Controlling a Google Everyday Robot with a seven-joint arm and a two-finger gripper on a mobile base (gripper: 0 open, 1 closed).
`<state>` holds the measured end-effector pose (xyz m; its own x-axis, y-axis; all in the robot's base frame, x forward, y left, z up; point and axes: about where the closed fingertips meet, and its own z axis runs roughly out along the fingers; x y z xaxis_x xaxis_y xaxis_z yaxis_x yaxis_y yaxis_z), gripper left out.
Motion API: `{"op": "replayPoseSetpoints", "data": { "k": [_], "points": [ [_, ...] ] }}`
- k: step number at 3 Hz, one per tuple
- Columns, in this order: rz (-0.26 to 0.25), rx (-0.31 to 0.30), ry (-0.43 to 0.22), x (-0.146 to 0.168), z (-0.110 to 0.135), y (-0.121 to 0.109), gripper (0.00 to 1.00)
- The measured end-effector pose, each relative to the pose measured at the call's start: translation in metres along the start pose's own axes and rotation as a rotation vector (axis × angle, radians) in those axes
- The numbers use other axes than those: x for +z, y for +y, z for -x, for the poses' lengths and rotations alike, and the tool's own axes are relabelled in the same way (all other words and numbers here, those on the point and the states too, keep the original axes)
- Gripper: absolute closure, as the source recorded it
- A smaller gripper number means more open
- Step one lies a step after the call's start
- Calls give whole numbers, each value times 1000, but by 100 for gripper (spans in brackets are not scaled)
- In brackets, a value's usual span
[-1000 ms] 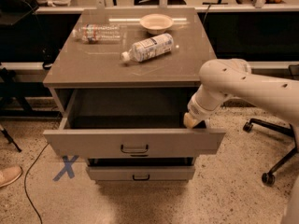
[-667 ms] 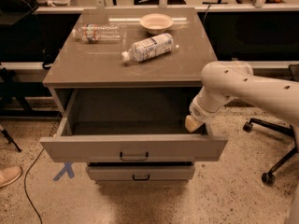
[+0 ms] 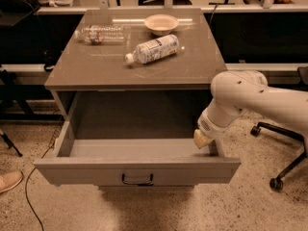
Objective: Open top drawer
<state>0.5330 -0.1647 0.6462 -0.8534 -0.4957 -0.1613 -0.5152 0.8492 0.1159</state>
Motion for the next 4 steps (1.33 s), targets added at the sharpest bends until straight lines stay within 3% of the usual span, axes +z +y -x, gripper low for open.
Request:
{"op": "replayPoseSetpoints", "data": {
  "k": [2, 4],
  "points": [
    [34, 91, 23, -8, -71, 51, 100],
    [31, 79, 4, -14, -64, 50, 100]
  ]
}}
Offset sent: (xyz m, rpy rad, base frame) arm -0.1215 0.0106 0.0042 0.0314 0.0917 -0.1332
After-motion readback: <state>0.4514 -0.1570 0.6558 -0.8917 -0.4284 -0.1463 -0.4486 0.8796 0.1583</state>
